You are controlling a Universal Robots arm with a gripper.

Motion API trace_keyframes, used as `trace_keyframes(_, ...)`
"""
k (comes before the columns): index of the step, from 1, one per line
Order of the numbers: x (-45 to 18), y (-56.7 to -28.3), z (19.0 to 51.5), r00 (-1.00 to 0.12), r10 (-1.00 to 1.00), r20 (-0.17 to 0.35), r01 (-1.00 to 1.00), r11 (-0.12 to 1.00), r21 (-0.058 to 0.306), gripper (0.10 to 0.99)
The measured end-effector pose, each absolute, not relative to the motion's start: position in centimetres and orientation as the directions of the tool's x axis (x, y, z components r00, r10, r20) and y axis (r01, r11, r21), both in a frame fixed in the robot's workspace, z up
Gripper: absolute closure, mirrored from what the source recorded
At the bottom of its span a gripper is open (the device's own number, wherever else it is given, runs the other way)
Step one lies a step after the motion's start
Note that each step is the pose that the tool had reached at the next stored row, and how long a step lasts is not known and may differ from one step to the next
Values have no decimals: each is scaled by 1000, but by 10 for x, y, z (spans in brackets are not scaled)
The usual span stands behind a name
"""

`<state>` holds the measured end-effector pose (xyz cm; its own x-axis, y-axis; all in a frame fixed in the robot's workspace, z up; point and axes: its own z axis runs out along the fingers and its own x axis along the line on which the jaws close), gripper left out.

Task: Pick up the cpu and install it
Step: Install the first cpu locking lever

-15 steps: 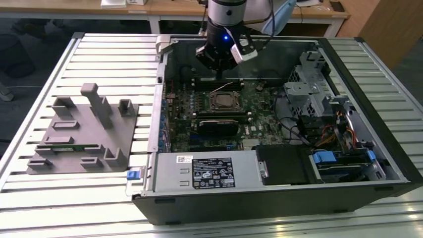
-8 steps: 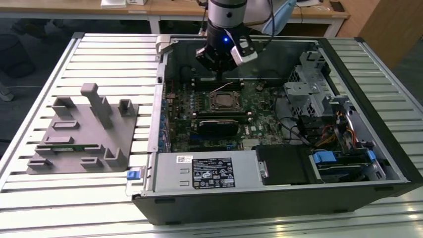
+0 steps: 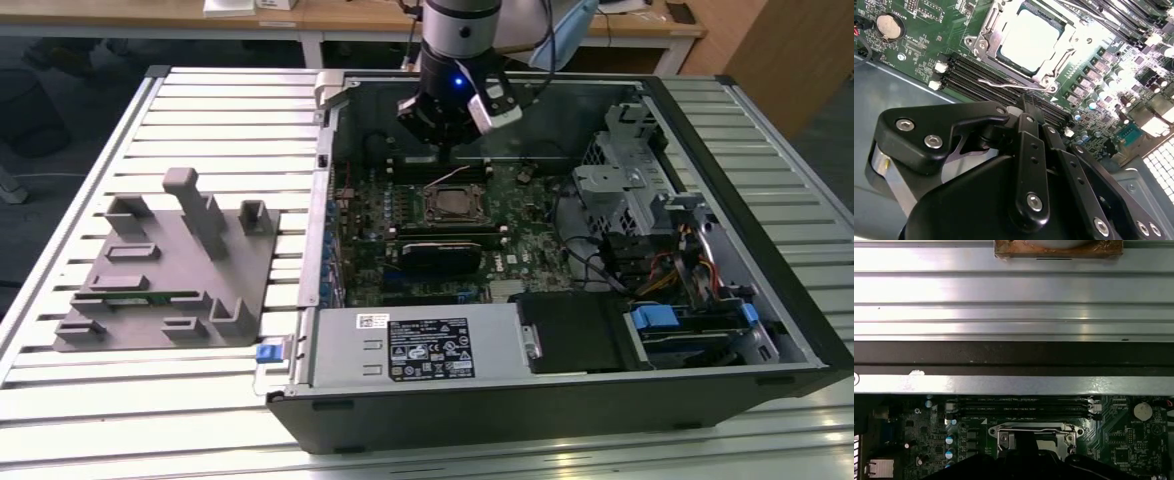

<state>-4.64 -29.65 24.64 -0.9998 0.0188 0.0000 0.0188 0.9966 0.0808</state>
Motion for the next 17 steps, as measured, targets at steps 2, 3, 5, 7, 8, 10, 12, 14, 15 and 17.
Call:
trace_keyframes(2,-46,-297,246,-1000,19,0,19,997,81,980)
trace_keyframes(3,-46,-297,246,-1000,19,0,19,997,81,980)
trace_keyframes(5,-45,-296,246,-1000,19,0,19,997,81,980)
trace_keyframes(7,-45,-296,245,-1000,19,0,19,997,81,980)
trace_keyframes(8,-45,-296,245,-1000,19,0,19,997,81,980)
trace_keyframes(10,-45,-296,244,-1000,19,0,19,997,81,980)
trace_keyframes(12,-44,-296,242,-1000,16,0,16,997,80,980)
trace_keyframes(14,-43,-296,240,-1000,8,0,8,997,80,980)
trace_keyframes(15,-43,-296,240,-1000,6,0,6,997,80,980)
trace_keyframes(17,-42,-295,239,-1000,6,0,6,997,81,980)
